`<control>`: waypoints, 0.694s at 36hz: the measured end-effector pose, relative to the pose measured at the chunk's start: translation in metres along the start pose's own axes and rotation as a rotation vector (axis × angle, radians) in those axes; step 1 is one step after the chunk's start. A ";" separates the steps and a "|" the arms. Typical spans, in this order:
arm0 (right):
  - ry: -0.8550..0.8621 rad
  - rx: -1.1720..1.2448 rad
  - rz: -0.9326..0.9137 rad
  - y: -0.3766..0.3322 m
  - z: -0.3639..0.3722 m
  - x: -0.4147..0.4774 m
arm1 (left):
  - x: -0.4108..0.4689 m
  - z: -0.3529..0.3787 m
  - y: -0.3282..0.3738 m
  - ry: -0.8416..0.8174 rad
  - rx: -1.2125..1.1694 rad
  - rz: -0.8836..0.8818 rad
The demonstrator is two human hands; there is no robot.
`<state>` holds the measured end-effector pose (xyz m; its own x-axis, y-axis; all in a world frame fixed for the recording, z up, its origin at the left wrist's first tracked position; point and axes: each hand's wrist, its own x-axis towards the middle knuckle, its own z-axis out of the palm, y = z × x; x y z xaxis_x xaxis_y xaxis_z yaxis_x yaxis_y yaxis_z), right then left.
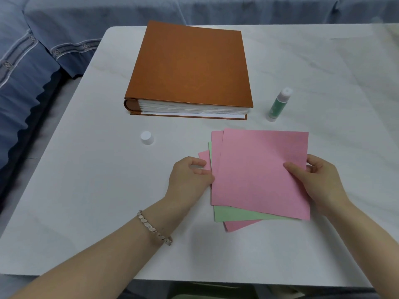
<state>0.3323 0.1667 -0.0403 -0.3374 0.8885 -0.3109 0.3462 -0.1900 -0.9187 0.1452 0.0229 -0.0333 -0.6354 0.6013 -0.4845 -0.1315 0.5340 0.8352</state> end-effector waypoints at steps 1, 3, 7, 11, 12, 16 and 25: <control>0.002 0.000 -0.002 0.000 0.000 0.000 | 0.000 0.001 0.000 0.006 0.015 0.019; 0.007 0.001 -0.007 0.001 0.000 -0.001 | -0.001 0.002 0.000 0.018 0.050 0.060; 0.015 -0.002 -0.018 0.000 0.001 -0.002 | -0.004 0.003 0.001 0.027 0.103 0.118; 0.018 -0.006 -0.011 0.000 0.001 -0.003 | -0.008 0.004 0.001 0.021 0.115 0.160; 0.021 -0.009 -0.013 0.000 0.002 -0.003 | -0.008 0.004 0.001 0.019 0.110 0.165; 0.025 -0.026 -0.020 -0.001 0.002 -0.003 | -0.007 0.006 0.005 -0.008 0.022 0.134; 0.019 -0.010 0.016 -0.002 0.001 -0.004 | -0.007 0.010 0.003 -0.072 -0.071 -0.019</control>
<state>0.3321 0.1630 -0.0379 -0.3154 0.8930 -0.3211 0.3605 -0.2002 -0.9110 0.1571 0.0262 -0.0296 -0.5766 0.6337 -0.5157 -0.1982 0.5038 0.8408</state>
